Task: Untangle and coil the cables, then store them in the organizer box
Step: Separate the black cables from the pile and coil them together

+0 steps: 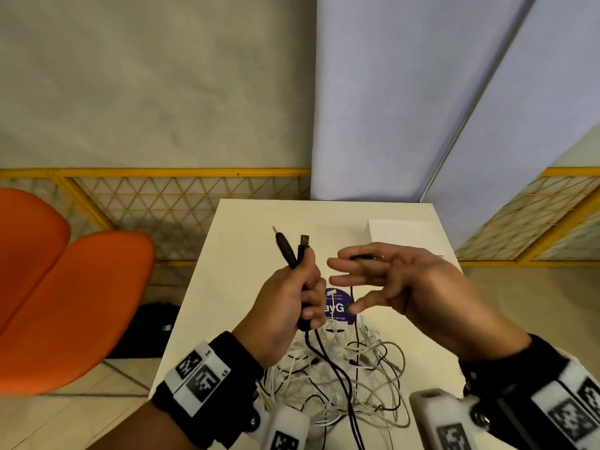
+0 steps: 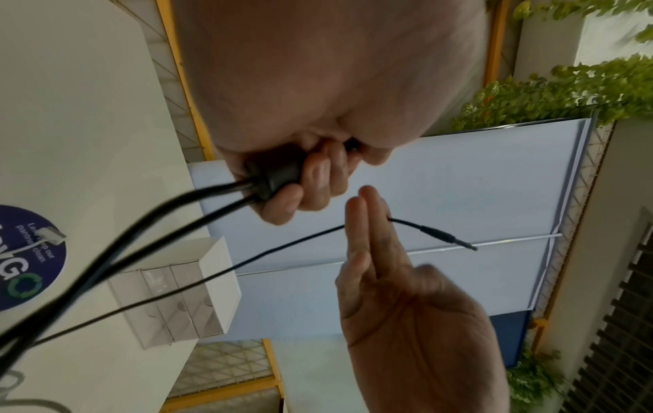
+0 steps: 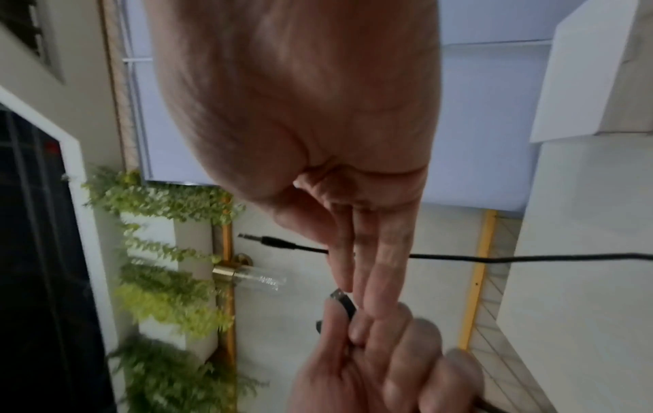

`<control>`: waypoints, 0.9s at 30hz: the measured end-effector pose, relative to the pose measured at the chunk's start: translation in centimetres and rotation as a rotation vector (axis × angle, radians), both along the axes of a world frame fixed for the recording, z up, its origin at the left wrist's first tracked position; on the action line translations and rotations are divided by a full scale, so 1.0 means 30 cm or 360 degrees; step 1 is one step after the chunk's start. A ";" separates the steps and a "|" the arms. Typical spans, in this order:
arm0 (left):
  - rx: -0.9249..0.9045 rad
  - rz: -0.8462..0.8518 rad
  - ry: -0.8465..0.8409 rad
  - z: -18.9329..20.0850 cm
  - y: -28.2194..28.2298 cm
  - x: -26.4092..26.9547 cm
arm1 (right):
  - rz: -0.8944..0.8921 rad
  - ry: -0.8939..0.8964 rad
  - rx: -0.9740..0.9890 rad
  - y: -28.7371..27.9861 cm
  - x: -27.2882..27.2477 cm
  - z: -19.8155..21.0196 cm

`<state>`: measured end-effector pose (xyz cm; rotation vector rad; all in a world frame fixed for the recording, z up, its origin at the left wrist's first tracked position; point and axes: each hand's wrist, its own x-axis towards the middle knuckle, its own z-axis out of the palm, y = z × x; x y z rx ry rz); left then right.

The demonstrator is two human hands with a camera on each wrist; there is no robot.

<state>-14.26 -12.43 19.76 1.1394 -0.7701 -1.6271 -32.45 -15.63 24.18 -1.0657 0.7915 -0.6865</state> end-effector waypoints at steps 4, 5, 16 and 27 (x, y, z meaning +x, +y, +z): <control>-0.0177 0.0022 0.0077 0.010 -0.003 -0.013 | -0.0201 0.0591 -0.0430 0.060 0.067 0.019; -0.0224 -0.0001 0.0101 0.012 -0.001 -0.015 | -0.0276 0.0635 -0.0467 0.069 0.084 0.028; -0.0387 0.0028 -0.0120 0.072 -0.023 0.008 | -0.0259 0.0987 -0.0733 0.058 0.201 0.081; -0.0306 0.0320 -0.0491 0.166 -0.049 0.102 | 0.0227 0.0953 -0.0948 0.011 0.152 -0.020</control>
